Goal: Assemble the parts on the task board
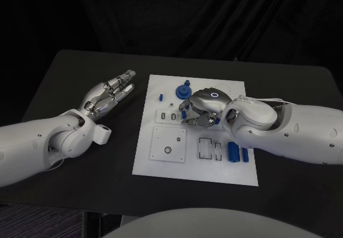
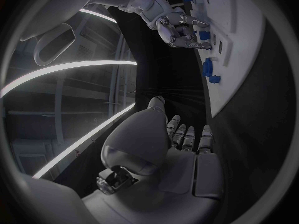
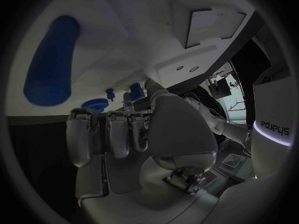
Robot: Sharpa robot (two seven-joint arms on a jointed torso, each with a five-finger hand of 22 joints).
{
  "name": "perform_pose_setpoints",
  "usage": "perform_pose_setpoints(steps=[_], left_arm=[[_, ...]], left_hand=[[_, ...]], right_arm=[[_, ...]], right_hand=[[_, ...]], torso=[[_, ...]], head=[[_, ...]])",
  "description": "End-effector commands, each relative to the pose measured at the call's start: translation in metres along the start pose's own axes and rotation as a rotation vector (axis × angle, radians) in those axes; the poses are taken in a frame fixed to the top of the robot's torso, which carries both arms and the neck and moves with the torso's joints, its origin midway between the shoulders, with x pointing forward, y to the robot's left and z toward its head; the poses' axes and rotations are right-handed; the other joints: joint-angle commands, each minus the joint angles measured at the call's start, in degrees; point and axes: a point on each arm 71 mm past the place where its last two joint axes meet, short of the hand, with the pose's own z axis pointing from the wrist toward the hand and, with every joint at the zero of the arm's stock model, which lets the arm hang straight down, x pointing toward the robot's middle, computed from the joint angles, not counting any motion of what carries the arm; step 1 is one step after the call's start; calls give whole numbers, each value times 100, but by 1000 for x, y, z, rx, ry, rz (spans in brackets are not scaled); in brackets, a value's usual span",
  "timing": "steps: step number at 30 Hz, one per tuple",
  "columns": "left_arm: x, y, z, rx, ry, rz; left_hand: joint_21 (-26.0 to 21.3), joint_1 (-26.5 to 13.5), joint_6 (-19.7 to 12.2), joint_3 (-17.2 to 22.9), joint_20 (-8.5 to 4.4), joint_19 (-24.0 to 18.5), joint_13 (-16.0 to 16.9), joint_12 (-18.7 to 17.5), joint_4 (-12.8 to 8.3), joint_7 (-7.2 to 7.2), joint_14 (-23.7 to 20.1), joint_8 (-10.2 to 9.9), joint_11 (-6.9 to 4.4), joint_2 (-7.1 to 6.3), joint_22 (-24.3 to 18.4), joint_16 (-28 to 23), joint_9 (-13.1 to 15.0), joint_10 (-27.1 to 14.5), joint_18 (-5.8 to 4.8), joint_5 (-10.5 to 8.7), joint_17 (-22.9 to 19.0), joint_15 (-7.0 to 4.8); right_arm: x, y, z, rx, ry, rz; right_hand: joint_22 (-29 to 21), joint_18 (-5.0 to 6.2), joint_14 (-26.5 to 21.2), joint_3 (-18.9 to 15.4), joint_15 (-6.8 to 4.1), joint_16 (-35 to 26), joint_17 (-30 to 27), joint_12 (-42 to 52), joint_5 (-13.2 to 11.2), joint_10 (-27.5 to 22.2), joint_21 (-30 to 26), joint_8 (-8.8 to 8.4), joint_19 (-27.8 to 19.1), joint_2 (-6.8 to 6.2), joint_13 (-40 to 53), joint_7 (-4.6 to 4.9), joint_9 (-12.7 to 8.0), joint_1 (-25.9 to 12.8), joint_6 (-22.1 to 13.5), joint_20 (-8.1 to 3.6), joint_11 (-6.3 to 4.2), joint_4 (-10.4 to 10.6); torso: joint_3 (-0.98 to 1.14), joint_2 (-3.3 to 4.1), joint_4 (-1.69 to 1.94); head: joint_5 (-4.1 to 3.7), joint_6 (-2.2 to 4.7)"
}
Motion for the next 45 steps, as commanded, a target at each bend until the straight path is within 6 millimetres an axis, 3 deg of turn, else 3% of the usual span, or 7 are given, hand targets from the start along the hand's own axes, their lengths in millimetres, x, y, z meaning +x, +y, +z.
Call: perform_pose_setpoints(steps=[1, 13, 20, 25, 31, 34, 45], left_arm=[[1, -8, 0, 121, 10, -12], [0, -11, -4, 132, -18, 52], [1, -16, -6, 143, -19, 118], [1, -19, -4, 140, -43, 153], [-8, -25, 13, 81, -31, 257], [-11, -24, 26, 28, 2, 329], [24, -41, 73, -70, 203, 838]], left_hand=[[-15, 54, 5, 37, 36, -10, 1, -18, 9, 39, -13, 8, 39, -10, -6, -21, 8, -9, 39, 37, -5, 45], [38, 155, 82, 96, 186, 47, 9, 0, -36, 87, -13, 15, 80, -84, 38, -21, 15, 28, 95, 165, -5, 118], [110, 223, 134, 152, 324, 137, 18, 21, -46, 92, -13, 20, 93, -121, 87, -21, 19, 74, 111, 242, -5, 145], [200, -141, 222, 1, 455, 249, 27, 46, 63, 150, -13, 26, 145, -63, 136, -21, 25, 134, 112, -277, -5, 196], [1364, -819, 453, -484, 923, 2052, 351, 1447, 52, 228, 1997, 56, 1139, 116, 667, 1155, 54, 2243, 15, -1386, 391, 1014], [2008, -841, 997, -567, 886, 3337, 414, 1969, 43, 555, 3279, 149, 1307, 162, 917, 2160, 109, 2908, -180, -1441, 582, 1163], [3617, -535, 3017, -655, 394, 5310, 2038, 4729, 53, 774, 4599, 825, 494, 129, 1804, 5450, 302, 4545, 95, -1433, 1799, 348]], right_arm=[[0, 2, -2, -16, -17, 2], [-42, -4, -18, -76, -272, 24], [-76, -16, -31, -73, -379, 23], [-86, -27, -42, -55, -420, 32], [-89, -51, -50, -4, -448, 51], [-88, -63, -51, 31, -441, 46], [-86, -88, -56, 116, -407, 34]], right_hand=[[1376, 6, 513, -70, 49, -36, 1093, 15, -98, 618, -28, -33, 448, -24, 1508, 8, -64, -51, -198, 44, 44, 41], [1372, 9, 508, -174, 58, -47, 1068, 15, -475, 618, -41, 12, 445, -173, 1508, 22, -187, -149, -311, 55, 56, 543], [1370, 10, 506, -365, 56, -51, 1062, 15, -618, 618, -50, 17, 439, -417, 1508, 32, -246, -657, -298, 49, 60, 858], [1377, 4, 510, -596, 96, -39, 1085, 15, -613, 618, -31, 46, 447, -501, 1508, 98, -258, -1143, -207, 67, 109, 873], [1392, -7, 519, -462, 111, -18, 1129, 15, -623, 618, 9, 104, 466, -69, 1508, 111, -247, -1372, -27, 87, 125, 860], [1395, -9, 521, -378, 126, -14, 1137, 15, -617, 618, 16, 120, 469, 162, 1508, 125, -246, -1364, 35, 102, 140, 841], [1412, -21, 532, -381, 158, 10, 1185, 15, -587, 618, 63, 219, 494, 504, 1508, 144, -221, -1437, 321, 143, 168, 838]], torso=[[1, 0, 1], [23, -59, -2], [90, -207, -3], [140, -315, -35], [241, -489, -85], [277, -550, -81], [365, -643, -137]], head=[[8, 8], [106, 186], [193, 229], [255, 195], [320, 137], [325, 107], [357, 52]])
